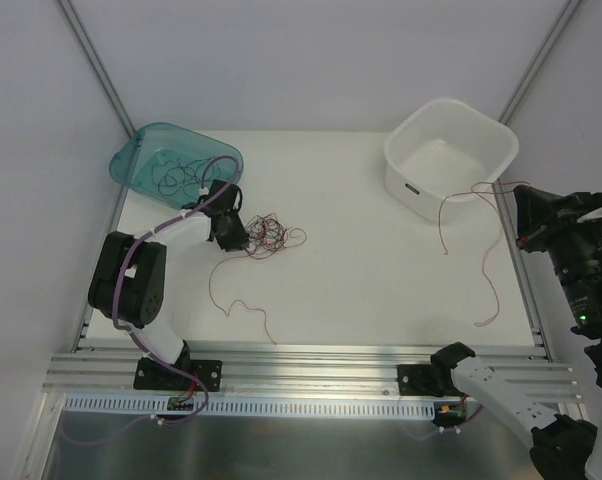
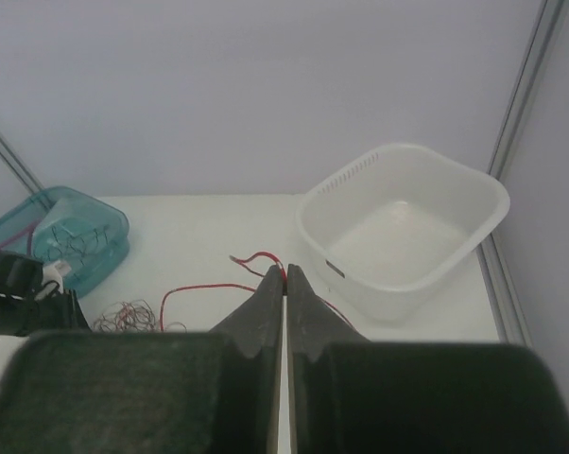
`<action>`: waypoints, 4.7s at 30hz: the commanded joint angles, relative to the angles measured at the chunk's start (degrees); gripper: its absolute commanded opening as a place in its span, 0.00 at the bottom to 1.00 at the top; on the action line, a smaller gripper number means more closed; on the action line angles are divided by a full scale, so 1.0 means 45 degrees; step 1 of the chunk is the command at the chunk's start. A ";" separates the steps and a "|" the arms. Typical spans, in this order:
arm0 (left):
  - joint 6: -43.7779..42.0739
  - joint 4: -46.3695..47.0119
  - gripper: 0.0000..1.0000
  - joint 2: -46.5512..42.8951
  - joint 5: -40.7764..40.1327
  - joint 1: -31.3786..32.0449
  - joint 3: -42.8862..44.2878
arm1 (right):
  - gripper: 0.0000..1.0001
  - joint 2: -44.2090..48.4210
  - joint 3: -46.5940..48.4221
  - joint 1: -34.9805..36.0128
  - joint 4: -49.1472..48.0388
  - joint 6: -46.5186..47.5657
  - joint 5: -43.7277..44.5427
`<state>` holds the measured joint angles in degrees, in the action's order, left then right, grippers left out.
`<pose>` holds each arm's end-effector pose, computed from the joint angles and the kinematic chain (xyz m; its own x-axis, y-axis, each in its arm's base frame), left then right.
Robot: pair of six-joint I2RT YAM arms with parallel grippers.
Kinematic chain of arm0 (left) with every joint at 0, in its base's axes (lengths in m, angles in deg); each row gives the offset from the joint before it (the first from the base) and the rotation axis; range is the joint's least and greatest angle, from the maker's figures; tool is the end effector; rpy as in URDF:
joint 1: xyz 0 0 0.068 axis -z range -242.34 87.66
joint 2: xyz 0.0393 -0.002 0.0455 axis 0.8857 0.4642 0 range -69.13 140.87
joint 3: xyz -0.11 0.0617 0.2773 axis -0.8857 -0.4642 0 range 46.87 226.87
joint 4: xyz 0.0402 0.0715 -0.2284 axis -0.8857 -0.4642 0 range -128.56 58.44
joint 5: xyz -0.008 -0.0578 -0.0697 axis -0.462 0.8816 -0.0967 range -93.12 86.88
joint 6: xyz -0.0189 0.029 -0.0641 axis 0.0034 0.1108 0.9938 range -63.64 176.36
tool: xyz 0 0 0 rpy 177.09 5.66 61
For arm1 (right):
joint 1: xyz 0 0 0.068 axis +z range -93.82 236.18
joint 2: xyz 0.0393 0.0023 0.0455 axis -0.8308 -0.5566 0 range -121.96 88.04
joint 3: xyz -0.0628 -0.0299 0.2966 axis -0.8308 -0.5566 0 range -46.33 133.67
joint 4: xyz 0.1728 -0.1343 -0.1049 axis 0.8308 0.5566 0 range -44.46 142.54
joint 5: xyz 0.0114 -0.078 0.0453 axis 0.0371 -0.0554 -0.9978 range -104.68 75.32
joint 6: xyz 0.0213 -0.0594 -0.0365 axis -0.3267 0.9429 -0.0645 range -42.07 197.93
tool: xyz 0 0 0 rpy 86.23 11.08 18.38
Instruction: Untangle the cables
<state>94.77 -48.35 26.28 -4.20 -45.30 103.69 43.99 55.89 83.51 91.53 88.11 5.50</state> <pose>0.3231 -0.0978 0.2049 -0.7923 -0.4068 -0.4547 -0.2673 0.9014 -0.3407 0.0117 -0.0175 0.5701 0.2077 -0.0795 -0.9750 -0.0962 0.9902 -0.1012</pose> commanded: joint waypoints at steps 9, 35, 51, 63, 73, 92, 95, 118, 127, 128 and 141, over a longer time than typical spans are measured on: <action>-0.1835 -0.0836 0.87 -0.5393 0.1686 0.0218 -0.1141 | 0.01 0.0259 -0.4334 -0.0078 -0.0864 -0.0327 0.0163; -0.4708 -0.2068 0.99 -1.0931 -0.0483 0.0198 -0.3544 | 0.01 -0.9656 0.4173 -0.3569 -0.9341 0.3227 0.0534; -0.4806 -0.2068 0.99 -1.0013 -0.0404 0.0198 -0.3583 | 0.04 -1.3431 0.2135 -0.5917 -1.0477 0.1590 0.0359; -0.4669 -0.2107 0.99 -0.9544 -0.0209 0.0198 -0.3525 | 0.89 -1.3455 0.0452 -0.5665 -0.7021 0.0026 -0.1614; -0.4513 -0.2302 0.99 -0.9114 -0.0170 0.0062 -0.3368 | 0.91 -1.1031 -0.3629 -0.2057 -0.5846 -0.2786 -0.5166; -0.4337 -0.2439 0.99 -0.8821 0.0161 -0.0817 -0.3232 | 0.76 -1.6047 -0.2660 0.3340 -0.8424 -0.3103 -0.7064; -0.4298 -0.2439 0.99 -0.8763 0.0530 -0.1071 -0.3232 | 0.77 -1.7064 -0.1975 0.3496 -0.8425 -0.2712 -0.6986; -0.3791 -0.1932 0.99 -0.7961 0.3716 -0.2048 -0.3270 | 0.01 -1.2226 -0.8628 0.4217 -1.1648 -0.6789 -0.2014; 0.1279 0.0211 0.90 -0.8411 0.2334 0.2108 -0.4168 | 0.01 -0.8048 -1.2318 0.5469 -1.1529 -1.0345 0.1332; 0.1713 0.0468 0.88 -0.8353 0.2060 0.2886 -0.4362 | 0.01 -0.7830 -1.2517 0.5547 -1.1608 -1.0540 0.1373; 0.3748 0.2988 0.58 -0.7220 -0.1224 0.6232 -0.5064 | 0.01 -0.4237 -1.5096 0.5782 -1.1941 -1.2222 0.1238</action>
<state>108.30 -40.99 -6.76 -4.47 -18.75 83.28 20.56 -11.06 109.30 40.96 35.98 10.00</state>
